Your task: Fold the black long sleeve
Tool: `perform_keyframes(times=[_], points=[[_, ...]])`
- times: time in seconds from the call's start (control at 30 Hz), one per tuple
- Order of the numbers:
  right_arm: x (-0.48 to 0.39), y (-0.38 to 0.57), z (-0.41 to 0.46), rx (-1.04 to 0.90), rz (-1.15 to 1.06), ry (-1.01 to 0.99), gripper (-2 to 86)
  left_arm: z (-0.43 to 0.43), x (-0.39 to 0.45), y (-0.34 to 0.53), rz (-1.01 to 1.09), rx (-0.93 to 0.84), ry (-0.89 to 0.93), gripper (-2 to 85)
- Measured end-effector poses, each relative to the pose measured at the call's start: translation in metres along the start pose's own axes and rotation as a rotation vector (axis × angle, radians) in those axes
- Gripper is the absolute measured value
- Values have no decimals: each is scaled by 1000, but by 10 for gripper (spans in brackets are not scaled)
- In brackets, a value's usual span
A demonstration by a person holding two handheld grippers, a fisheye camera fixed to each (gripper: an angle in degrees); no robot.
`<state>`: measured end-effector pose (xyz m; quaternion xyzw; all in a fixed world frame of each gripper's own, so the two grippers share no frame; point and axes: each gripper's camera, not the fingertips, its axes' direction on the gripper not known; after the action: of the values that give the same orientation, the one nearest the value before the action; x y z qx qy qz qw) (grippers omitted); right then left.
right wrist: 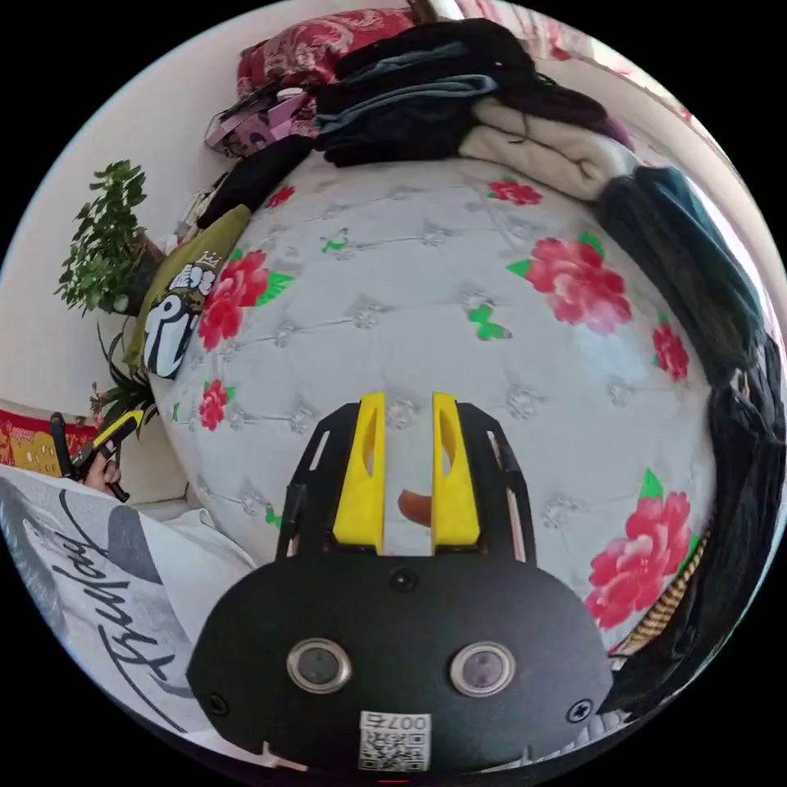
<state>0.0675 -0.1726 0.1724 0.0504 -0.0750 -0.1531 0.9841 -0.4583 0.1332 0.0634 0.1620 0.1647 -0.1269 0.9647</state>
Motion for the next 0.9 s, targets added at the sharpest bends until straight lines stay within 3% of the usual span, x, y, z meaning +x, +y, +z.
perform_keyframes(times=[0.2, 0.4, 0.5, 0.57, 0.73, 0.9], points=[[129, 156, -92, 203, 605, 361, 109, 12, 103, -31, 370, -61, 196, -10], [200, 254, -125, 182, 925, 551, 130, 5, 159, -24, 543, -108, 287, -10], [224, 272, -113, 124, 988, 432, 130, -2, 171, -20, 600, -109, 290, -10], [219, 273, -123, 199, 959, 409, 127, -9, 178, -19, 634, -112, 269, -10], [199, 286, -165, 425, 908, 593, 107, -17, 182, -17, 664, -103, 247, -10], [261, 332, -176, 273, 1117, 680, 95, -18, 177, -18, 646, -121, 252, -10]])
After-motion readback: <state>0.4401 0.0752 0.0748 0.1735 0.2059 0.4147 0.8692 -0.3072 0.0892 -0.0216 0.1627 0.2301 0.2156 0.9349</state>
